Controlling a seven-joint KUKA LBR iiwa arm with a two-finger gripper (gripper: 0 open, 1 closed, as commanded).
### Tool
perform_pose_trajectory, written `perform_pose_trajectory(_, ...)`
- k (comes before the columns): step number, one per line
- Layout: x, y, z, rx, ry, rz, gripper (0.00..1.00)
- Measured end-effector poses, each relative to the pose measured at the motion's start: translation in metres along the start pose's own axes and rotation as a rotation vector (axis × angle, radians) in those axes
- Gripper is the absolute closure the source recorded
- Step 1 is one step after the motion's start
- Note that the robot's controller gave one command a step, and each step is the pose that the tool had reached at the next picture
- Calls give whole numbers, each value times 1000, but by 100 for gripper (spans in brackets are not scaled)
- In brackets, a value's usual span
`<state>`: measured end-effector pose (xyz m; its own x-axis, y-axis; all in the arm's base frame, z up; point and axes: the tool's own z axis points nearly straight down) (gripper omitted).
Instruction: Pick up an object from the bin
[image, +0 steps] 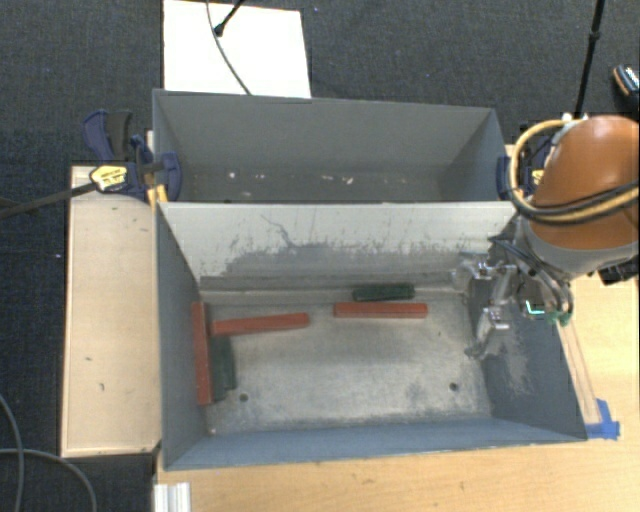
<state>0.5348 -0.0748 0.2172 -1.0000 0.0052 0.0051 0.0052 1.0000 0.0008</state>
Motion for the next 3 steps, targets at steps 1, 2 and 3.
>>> perform_pose_trajectory(1, -56, 25, 67, -1, -7, 69, 0)
perform_pose_trajectory(2, -55, 77, 86, -2, -6, -26, 0)
perform_pose_trajectory(3, -52, 196, 129, -4, -3, -83, 0)
